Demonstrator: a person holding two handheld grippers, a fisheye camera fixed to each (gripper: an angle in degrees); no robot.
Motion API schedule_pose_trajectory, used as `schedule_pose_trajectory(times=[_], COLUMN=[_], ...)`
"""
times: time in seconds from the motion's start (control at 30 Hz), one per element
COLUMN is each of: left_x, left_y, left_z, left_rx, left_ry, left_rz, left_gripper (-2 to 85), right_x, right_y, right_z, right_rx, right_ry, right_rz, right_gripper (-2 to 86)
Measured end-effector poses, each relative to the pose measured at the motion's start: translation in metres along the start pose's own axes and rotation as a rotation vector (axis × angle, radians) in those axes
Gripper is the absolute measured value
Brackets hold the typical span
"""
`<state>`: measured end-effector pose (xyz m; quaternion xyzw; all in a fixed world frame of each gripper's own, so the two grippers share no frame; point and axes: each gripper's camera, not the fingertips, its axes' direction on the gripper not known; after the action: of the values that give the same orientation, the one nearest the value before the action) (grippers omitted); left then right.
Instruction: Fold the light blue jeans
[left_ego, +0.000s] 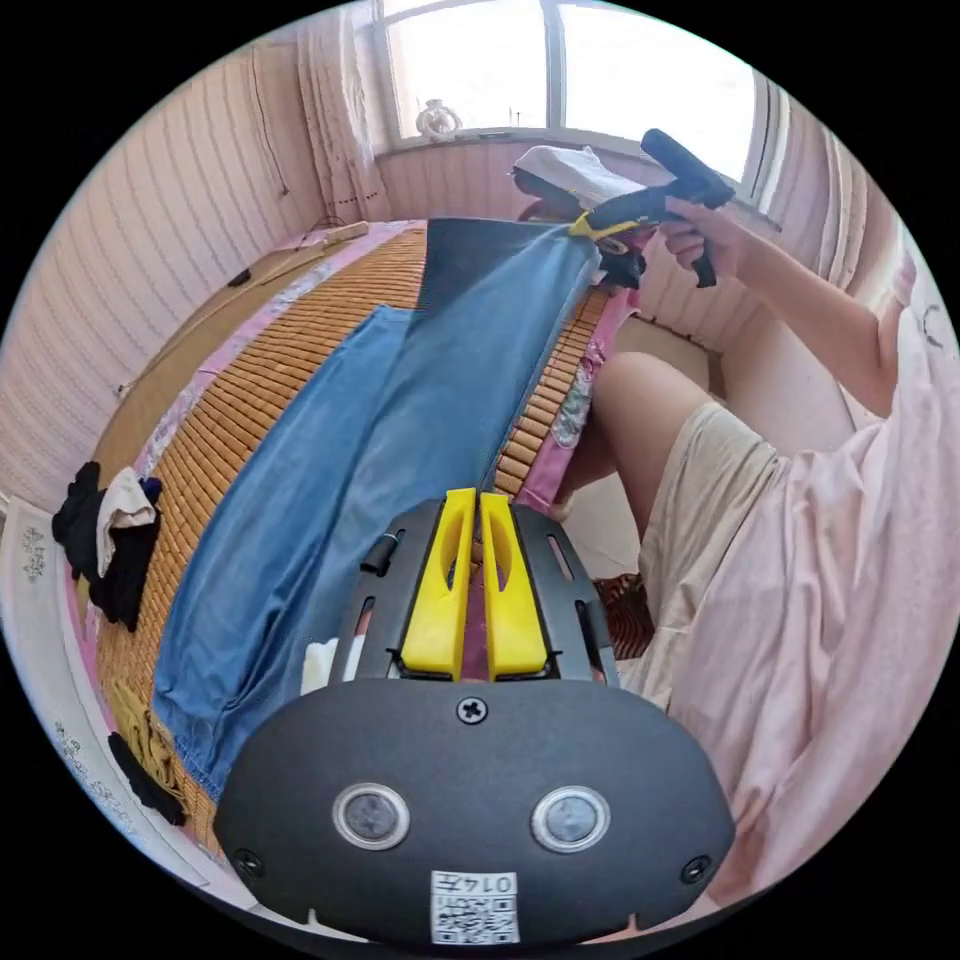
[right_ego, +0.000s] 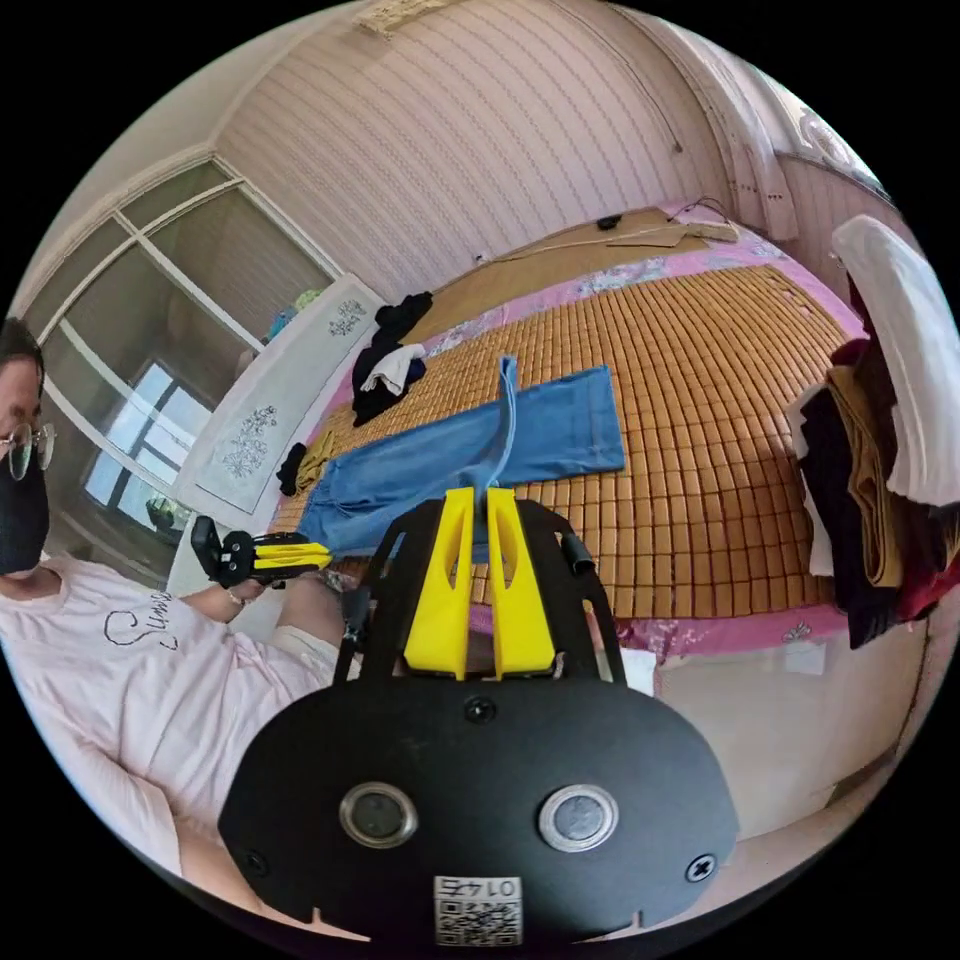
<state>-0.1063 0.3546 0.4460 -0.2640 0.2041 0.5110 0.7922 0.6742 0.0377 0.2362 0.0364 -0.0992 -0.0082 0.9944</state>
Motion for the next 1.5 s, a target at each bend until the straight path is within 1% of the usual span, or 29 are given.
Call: schedule_pose_trajectory(times=[0.03,0.1,0.17,0.27,0.33,0.4,0.5,0.63,0.7,0.73,0.8,0.83,0.9,0.93,1.0,1.03,1.1,1.13,1.17,1.3,1.33,1.4,1.5], left_x=[0.002,0.012,0.019,0.02,0.016,0.005,-0.009,-0.029,-0.05,-0.056,-0.09,-0.099,-0.133,-0.141,-0.165,-0.17,-0.19,-0.196,-0.205,-0.239,-0.244,-0.261,-0.271], left_y=[0.001,0.004,0.005,0.012,0.017,0.022,0.031,0.048,0.076,0.085,0.136,0.152,0.223,0.243,0.316,0.333,0.392,0.404,0.425,0.477,0.483,0.499,0.52], left_z=[0.009,0.044,0.059,0.068,0.065,0.059,0.047,0.018,-0.016,-0.025,-0.064,-0.074,-0.116,-0.126,-0.161,-0.167,-0.184,-0.187,-0.195,-0.213,-0.215,-0.222,-0.228], left_rx=[-0.012,-0.102,-0.152,-0.196,-0.193,-0.185,-0.145,-0.073,0.018,0.04,0.128,0.151,0.222,0.228,0.217,0.203,0.092,0.066,0.057,0.05,0.055,0.115,0.243], left_ry=[0.019,0.062,0.066,0.094,0.099,0.133,0.176,0.283,0.332,0.333,0.268,0.236,0.073,0.025,-0.168,-0.214,-0.37,-0.397,-0.44,-0.502,-0.505,-0.492,-0.432], left_rz=[-0.004,-0.011,0.004,-0.002,-0.016,-0.055,-0.12,-0.187,-0.273,-0.308,-0.505,-0.563,-0.79,-0.844,-1.028,-1.063,-1.2,-1.234,-1.278,-1.354,-1.362,-1.377,-1.439], left_gripper=[-1.0,-1.0,-0.9,-0.9,-0.8,-0.3,0.6,2.3,3.4,3.6,4.3,4.4,4.4,4.3,4.0,3.9,3.6,3.6,3.5,4.9,5.3,6.7,9.5], right_x=[0.01,0.044,0.055,0.051,0.04,0.011,-0.033,-0.092,-0.141,-0.153,-0.207,-0.222,-0.288,-0.305,-0.382,-0.402,-0.482,-0.502,-0.542,-0.669,-0.685,-0.744,-0.8], right_y=[0.004,0.021,0.031,0.034,0.028,0.01,-0.025,-0.07,-0.097,-0.104,-0.133,-0.14,-0.171,-0.178,-0.207,-0.213,-0.236,-0.241,-0.25,-0.269,-0.271,-0.277,-0.284], right_z=[0.01,0.043,0.055,0.061,0.061,0.059,0.074,0.112,0.131,0.136,0.159,0.166,0.197,0.206,0.242,0.251,0.29,0.3,0.322,0.402,0.413,0.452,0.493], right_rx=[-0.032,-0.129,-0.14,-0.155,-0.161,-0.159,-0.177,-0.238,-0.238,-0.24,-0.251,-0.256,-0.308,-0.323,-0.363,-0.371,-0.388,-0.392,-0.403,-0.447,-0.451,-0.465,-0.436], right_ry=[0.011,0.012,0.034,0.076,0.084,0.193,0.282,0.34,0.317,0.312,0.297,0.294,0.255,0.241,0.2,0.194,0.16,0.15,0.136,0.142,0.139,0.131,0.148], right_rz=[0.051,0.242,0.338,0.404,0.399,0.32,0.185,0.029,-0.103,-0.133,-0.263,-0.302,-0.458,-0.497,-0.656,-0.696,-0.835,-0.868,-0.929,-1.093,-1.113,-1.186,-1.223], right_gripper=[0.4,0.4,0.3,0.0,-0.1,0.0,0.2,0.5,1.4,1.8,4.6,5.3,6.3,6.5,6.8,6.8,6.9,7.0,7.0,7.6,7.8,8.5,9.6])
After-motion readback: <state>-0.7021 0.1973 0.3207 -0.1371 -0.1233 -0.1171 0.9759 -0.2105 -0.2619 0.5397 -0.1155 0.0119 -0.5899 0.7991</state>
